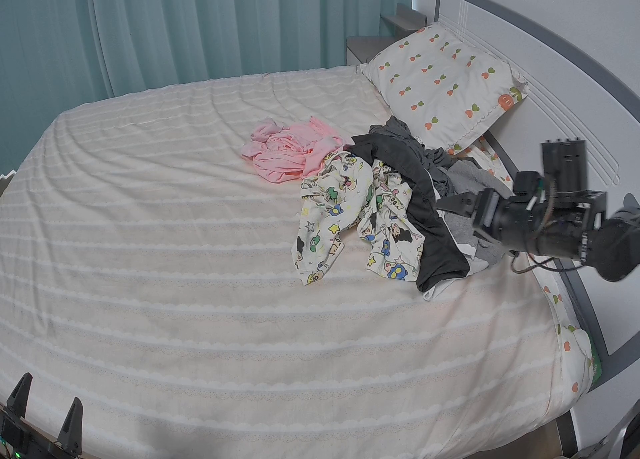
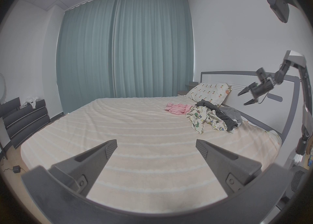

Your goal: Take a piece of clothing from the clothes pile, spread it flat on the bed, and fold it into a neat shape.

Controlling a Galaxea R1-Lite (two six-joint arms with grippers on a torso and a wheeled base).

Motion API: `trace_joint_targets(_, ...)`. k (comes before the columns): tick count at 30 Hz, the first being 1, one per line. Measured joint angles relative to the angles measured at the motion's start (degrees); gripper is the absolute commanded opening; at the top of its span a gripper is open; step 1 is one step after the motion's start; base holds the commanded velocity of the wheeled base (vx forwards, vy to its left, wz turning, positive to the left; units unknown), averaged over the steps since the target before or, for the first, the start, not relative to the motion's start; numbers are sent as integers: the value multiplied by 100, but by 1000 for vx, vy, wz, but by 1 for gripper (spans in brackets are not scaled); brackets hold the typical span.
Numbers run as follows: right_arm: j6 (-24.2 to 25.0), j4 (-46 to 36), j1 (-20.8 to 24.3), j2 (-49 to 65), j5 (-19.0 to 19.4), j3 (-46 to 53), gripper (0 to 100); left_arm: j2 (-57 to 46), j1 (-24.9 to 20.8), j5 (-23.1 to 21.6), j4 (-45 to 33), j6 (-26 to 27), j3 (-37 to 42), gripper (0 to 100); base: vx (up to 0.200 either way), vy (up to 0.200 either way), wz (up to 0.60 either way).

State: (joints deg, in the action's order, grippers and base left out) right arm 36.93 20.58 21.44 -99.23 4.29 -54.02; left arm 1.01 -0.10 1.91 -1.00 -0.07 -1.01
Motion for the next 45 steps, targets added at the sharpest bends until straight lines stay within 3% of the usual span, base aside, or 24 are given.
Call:
trace_joint_targets(10,574,6,389,-2604,-568,-2115,100,0,0,-2,0,0,0,100,0,0,0)
trace_joint_targets(17,653,-457,510,-3506,-1001,-3046,100,0,0,-2,0,0,0,100,0,0,0)
trace_joint_targets(30,-17,-967,460,-4553,-1762,-4540,100,0,0,0,0,0,0,100,0,0,0)
trace_joint_targets(36,-193,-1046,422,-4953,-1896,-5053,100,0,0,0,0,0,0,100,0,0,0)
trace_joint_targets(37,-228,-1048,413,-5003,-1901,-5133,0,0,0,0,0,0,0,100,0,0,0)
trace_joint_targets(45,-349,-1098,402,-5286,-1907,-5475,0,0,0,0,0,0,0,100,0,0,0)
